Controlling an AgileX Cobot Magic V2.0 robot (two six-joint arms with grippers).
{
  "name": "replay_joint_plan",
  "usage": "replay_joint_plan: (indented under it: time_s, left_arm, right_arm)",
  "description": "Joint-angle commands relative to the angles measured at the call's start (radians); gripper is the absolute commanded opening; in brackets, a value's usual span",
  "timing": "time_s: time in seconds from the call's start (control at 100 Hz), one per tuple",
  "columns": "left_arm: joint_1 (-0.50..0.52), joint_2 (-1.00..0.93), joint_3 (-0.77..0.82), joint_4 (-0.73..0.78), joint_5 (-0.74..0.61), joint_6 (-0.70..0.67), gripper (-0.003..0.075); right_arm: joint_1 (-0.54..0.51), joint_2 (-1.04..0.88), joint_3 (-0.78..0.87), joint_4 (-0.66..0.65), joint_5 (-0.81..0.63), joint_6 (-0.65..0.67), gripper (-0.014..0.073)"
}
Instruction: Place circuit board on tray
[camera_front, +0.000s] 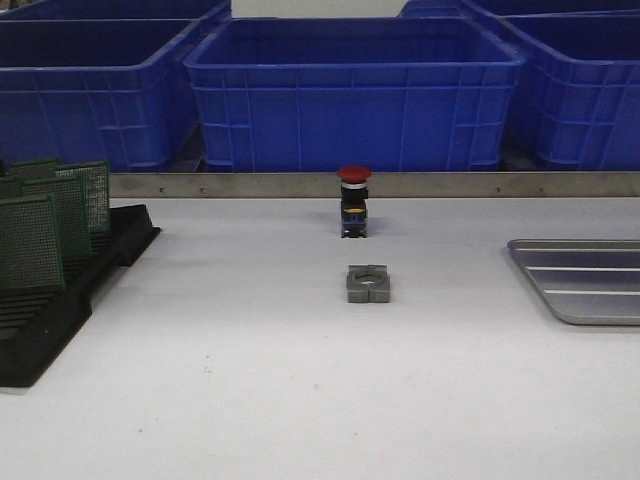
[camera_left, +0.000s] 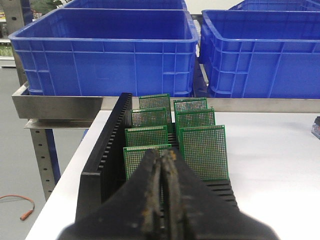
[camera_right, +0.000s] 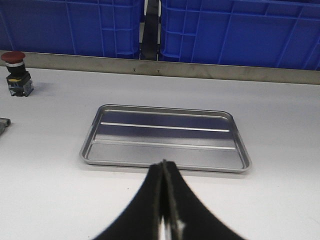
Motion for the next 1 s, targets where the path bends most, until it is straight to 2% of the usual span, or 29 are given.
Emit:
replay_joint_plan:
  time_s: [0.0,0.57,0.75,0.99]
  left_arm:
    - [0.002,-0.031,0.048,-0.001,-0.089,-0.007,-0.0020]
    - [0.002,-0.031,0.000,0.009,-0.095,-0.007,-0.0020]
    - [0.002,0.011,-0.151,0.009,0.094,-0.007,-0.0020]
    - [0.002,0.217,-0.382,0.009,0.330,-0.007,-0.0020]
  right_arm:
    - [-0.001,-0.023,-0.012,-0.006,-0.079,0.000,-0.0113]
    - [-0.001,-0.023,-0.012,-0.006,-0.079,0.000,-0.0113]
    - [-0.001,-0.023,-0.012,-0.006,-0.079,0.000,-0.0113]
    - [-0.001,-0.023,-0.012,-0.006,-0.079,0.000,-0.0113]
